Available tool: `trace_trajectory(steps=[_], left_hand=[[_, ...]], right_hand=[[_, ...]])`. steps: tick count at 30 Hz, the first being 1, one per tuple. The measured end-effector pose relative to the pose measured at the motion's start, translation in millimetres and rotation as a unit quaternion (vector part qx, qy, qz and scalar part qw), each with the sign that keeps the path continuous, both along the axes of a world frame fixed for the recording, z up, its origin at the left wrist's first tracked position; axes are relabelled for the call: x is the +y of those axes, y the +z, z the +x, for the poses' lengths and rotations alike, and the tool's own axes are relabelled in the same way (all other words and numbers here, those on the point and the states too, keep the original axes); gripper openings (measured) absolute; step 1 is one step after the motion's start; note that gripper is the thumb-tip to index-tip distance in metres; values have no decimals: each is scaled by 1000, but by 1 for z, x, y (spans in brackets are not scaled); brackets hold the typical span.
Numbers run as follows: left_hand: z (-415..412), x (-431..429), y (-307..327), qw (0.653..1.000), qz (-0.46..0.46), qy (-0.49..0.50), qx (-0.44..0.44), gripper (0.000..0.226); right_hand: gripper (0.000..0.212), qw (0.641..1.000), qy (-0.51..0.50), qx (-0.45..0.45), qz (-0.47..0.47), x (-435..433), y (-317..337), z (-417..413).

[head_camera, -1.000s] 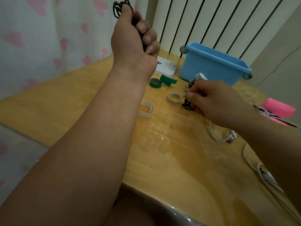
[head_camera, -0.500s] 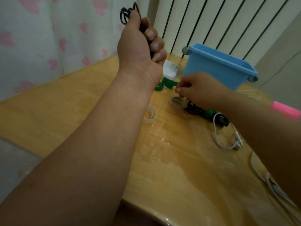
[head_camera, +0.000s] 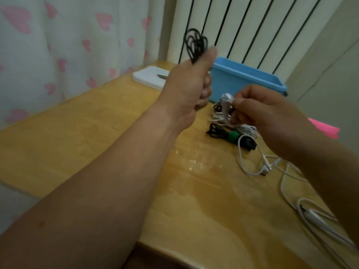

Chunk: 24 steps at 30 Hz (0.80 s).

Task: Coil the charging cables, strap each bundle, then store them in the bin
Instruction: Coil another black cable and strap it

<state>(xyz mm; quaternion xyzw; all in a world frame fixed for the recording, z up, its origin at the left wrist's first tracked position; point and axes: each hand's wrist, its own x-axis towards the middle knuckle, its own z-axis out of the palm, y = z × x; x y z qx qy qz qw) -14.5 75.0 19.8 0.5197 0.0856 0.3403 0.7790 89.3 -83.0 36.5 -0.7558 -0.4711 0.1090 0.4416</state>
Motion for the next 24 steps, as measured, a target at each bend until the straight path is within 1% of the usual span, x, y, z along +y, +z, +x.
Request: trace_trajectory(steps=[1,3,5,9,13,17,20,22,24], left_hand=[[4,-8,-3,998,47,-25,31,26],[11,-26,-10,985,120,-87,88,28],[15,-44,-17,968,171,-138,120,30],[16,-59,-22,947,236,-150,158,27],[19,-62,-24,936,256,-170,170,35],[22,-75,-27,934,272,-167,162,18],[24,-80,-31,938,266,-154,161,17],[25,-79,-32,944,248,-150,158,17],[25,-79,-32,948,235,-158,148,12]], right_hand=[[15,999,4,34,19,-11,-2,4],[12,995,5,91,50,-29,-10,11],[14,990,-9,121,76,-41,-22,16],[24,982,-51,137,117,-52,-40,9],[19,975,-92,119,161,-60,-40,14],[14,974,-100,112,170,-63,-41,25],[16,976,-117,92,159,-60,-45,24],[20,978,-132,60,151,-59,-47,21],[23,977,-131,67,157,-60,-46,19]])
